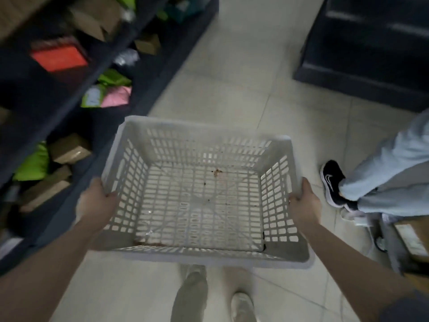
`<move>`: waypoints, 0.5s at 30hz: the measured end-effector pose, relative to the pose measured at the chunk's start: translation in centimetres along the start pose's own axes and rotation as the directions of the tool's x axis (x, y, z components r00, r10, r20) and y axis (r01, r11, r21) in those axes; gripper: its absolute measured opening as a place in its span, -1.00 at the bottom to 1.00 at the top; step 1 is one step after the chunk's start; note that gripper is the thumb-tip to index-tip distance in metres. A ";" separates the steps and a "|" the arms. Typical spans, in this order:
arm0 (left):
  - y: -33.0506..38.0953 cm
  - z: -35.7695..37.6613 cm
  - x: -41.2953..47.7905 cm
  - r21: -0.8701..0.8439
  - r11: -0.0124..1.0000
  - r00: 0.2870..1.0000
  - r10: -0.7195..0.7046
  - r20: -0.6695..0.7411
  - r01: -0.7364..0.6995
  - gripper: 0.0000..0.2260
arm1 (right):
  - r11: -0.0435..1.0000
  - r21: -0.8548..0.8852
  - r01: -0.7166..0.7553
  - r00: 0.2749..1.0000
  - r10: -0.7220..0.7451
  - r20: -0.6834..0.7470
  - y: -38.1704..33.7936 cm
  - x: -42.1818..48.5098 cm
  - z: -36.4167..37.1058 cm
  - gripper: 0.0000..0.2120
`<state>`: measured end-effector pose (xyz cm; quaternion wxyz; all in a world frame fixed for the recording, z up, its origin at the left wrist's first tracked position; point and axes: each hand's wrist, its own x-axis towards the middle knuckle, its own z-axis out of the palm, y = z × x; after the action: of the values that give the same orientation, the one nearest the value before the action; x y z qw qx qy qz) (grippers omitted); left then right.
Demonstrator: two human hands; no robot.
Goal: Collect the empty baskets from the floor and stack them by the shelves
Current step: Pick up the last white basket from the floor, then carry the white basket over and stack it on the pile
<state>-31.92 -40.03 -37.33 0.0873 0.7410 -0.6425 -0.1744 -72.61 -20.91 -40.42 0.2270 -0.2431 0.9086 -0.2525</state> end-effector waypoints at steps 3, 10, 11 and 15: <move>-1.5 -9.9 -5.0 -0.098 0.991 0.989 -0.103 -0.109 0.093 -0.78 | 0.990 0.050 0.129 0.992 -0.129 -0.011 -7.2 -4.0 -5.1 -0.48; -7.9 -27.2 -17.4 -0.222 0.949 0.875 -0.296 -0.382 0.224 -0.82 | 0.864 0.131 0.486 0.870 -0.492 0.018 -21.1 -14.8 -12.9 -0.48; -9.1 -29.2 -19.4 -0.246 0.938 0.854 -0.328 -0.403 0.244 -0.81 | 0.835 0.134 0.533 0.840 -0.541 0.034 -22.8 -16.7 -13.5 -0.48; -14.9 -36.3 -26.9 -0.325 0.893 0.753 -0.441 -0.489 0.312 -0.83 | 0.711 0.146 0.688 0.713 -0.700 0.049 -29.1 -25.3 -15.0 -0.51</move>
<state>-7.74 -14.67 -5.12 0.3139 0.8591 -0.4024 -0.0387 -51.44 -23.59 -5.03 0.1748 -0.5652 0.7217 -0.3594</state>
